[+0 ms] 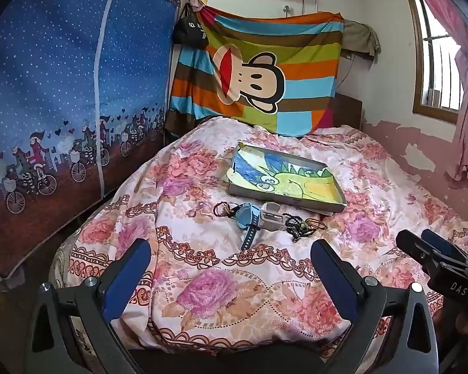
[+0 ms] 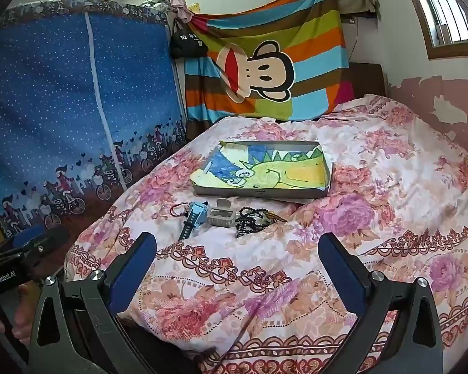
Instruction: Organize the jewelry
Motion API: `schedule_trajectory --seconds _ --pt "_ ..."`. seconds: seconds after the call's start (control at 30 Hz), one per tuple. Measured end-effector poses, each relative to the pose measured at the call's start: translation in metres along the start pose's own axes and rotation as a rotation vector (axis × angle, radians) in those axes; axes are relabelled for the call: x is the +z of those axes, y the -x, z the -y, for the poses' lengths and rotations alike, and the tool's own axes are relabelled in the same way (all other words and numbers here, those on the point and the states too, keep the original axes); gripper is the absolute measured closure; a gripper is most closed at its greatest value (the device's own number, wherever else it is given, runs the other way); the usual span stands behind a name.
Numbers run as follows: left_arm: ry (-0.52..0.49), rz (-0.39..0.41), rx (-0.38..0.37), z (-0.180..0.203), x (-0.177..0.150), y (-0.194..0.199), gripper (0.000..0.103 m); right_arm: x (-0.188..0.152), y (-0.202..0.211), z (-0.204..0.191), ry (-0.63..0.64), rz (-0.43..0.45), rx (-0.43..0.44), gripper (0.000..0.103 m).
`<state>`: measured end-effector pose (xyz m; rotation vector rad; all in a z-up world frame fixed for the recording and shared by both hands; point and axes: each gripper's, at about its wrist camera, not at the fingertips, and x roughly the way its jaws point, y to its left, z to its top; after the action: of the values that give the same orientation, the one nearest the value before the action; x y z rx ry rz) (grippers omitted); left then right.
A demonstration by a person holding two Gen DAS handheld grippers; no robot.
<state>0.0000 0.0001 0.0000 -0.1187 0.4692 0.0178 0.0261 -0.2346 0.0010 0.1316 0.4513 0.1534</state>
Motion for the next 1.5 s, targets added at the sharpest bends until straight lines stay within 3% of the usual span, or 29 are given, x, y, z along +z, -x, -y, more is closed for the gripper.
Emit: schedule_trajectory --seconds 1.5 --pt "-0.006 0.003 0.004 0.0001 0.0001 0.0001 0.0 -0.0016 -0.0014 0.0004 -0.004 -0.007 0.001 0.001"
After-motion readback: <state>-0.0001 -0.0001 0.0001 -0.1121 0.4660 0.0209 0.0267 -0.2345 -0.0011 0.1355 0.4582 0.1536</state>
